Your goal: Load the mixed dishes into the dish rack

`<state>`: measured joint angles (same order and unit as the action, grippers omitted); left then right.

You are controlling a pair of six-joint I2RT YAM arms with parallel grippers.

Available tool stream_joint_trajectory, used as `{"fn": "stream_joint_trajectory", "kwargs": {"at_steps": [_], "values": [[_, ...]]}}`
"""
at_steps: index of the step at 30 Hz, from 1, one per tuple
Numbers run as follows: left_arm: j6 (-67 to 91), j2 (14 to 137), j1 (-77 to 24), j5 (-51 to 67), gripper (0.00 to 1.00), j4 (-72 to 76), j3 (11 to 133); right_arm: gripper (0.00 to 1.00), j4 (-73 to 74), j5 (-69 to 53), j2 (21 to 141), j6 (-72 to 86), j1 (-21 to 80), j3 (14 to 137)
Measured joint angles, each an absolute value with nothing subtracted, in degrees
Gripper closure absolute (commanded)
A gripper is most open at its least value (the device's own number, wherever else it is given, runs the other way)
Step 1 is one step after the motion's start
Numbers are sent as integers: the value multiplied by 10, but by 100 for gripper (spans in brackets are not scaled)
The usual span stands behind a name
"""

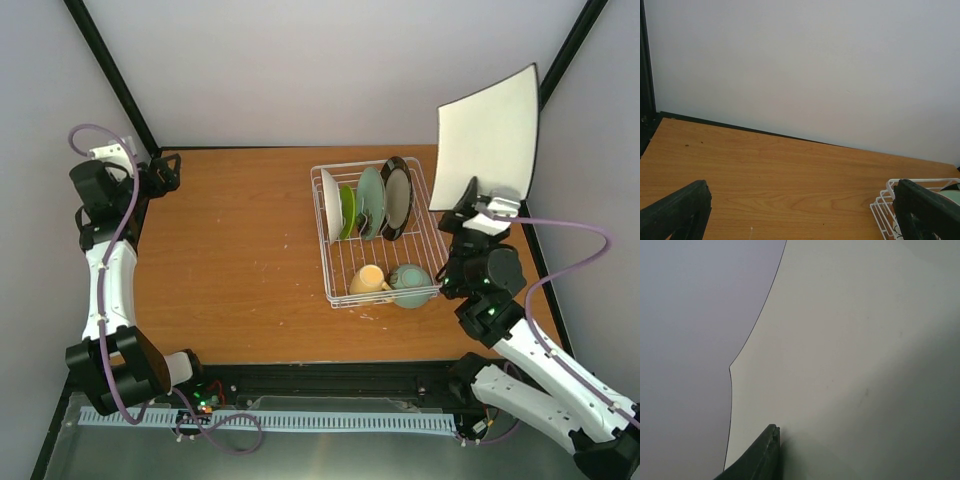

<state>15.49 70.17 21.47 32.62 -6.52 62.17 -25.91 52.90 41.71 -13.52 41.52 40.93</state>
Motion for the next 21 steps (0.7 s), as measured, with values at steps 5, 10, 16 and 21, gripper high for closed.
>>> {"fn": "stream_joint_trajectory", "kwargs": {"at_steps": [5,10,16,21], "values": [[155,702,215,329,0,-64,613,97,-242,538,427,-81,331,409],[155,703,215,331,0,-64,606,97,-158,496,475,16,235,408],[151,703,215,330,0,-65,600,97,-67,301,542,121,123,400],[144,705,218,329,0,-65,595,97,-27,176,591,159,70,400]]}}
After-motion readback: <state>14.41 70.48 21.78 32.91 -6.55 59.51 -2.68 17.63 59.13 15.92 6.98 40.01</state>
